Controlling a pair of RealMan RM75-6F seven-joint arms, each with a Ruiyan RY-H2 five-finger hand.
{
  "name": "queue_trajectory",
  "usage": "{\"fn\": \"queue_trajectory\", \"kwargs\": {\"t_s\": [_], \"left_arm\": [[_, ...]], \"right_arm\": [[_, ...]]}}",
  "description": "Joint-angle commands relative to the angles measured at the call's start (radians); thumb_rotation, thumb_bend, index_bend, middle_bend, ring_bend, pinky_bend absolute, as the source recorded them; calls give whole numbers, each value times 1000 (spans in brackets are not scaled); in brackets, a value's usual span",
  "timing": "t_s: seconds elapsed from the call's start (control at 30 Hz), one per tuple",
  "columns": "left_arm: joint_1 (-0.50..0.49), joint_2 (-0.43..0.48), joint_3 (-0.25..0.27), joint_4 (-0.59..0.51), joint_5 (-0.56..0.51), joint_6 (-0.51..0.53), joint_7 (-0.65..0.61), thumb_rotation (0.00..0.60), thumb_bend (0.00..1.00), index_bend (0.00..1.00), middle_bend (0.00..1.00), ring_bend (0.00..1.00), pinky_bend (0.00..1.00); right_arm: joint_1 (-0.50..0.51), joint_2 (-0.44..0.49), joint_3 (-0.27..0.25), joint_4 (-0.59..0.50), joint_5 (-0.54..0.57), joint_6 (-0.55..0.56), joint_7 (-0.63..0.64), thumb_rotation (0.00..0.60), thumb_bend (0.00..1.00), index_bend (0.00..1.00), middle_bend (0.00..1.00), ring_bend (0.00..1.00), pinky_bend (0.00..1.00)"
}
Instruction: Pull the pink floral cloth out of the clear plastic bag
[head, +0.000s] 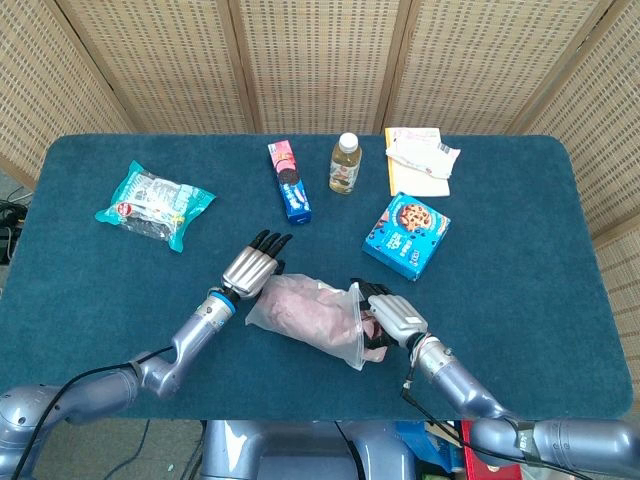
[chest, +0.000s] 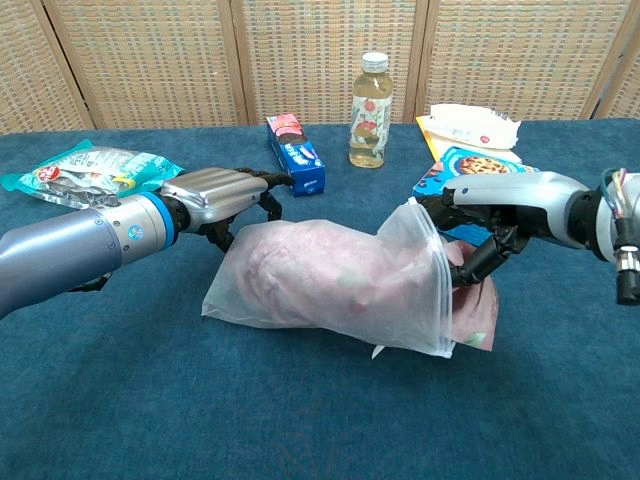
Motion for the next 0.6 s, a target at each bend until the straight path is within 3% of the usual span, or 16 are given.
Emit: {"fn": "queue_trajectory", "kwargs": {"t_s": [0.03,0.43,0.6], "left_arm": [[0,0,-1,-4,-3,3,1,600,564,619,0,0,0],[15,21,3,-12,-11,20,-8,600,590,672,0,0,0],[47,92,13,-22,-5,43,-38,600,590,676,0,0,0]], "right_arm": [[0,1,0,-1,1,1,-1,600,885,715,0,0,0],[-6,5,1,5,-3,9,4,600,885,717,0,0,0],[-21,25,19,12,-14,24,32,600,885,719,0,0,0]]}}
